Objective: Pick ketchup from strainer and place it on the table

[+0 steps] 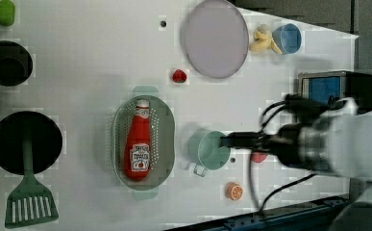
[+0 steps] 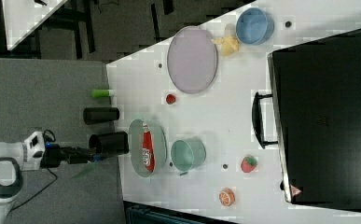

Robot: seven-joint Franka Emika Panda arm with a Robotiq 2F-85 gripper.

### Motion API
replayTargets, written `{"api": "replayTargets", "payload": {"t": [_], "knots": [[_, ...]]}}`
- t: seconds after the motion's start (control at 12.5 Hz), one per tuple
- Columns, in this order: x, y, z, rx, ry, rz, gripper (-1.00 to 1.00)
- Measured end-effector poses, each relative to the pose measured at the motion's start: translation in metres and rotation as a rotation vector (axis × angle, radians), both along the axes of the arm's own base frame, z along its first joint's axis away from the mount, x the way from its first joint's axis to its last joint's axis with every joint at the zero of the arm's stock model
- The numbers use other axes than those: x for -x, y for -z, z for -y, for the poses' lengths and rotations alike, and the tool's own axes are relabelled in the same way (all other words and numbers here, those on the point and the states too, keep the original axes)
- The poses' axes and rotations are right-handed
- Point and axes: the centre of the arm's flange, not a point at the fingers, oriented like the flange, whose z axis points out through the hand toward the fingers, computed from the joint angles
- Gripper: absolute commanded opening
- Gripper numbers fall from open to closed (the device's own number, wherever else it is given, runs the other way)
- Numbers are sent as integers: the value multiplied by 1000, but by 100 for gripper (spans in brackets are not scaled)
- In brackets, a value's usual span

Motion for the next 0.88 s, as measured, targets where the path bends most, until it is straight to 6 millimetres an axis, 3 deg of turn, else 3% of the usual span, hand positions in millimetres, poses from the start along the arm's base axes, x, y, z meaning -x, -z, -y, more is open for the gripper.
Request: {"api": "replayTargets", "payload": {"t": [0.24, 0.48, 0.64, 0.88], "knots": [[26, 27, -54, -51, -113, 31, 100], [46, 54, -91, -125, -174, 101, 100], [53, 85, -97, -118, -193, 151, 100], [60, 150, -86, -107, -178, 144, 100]]}}
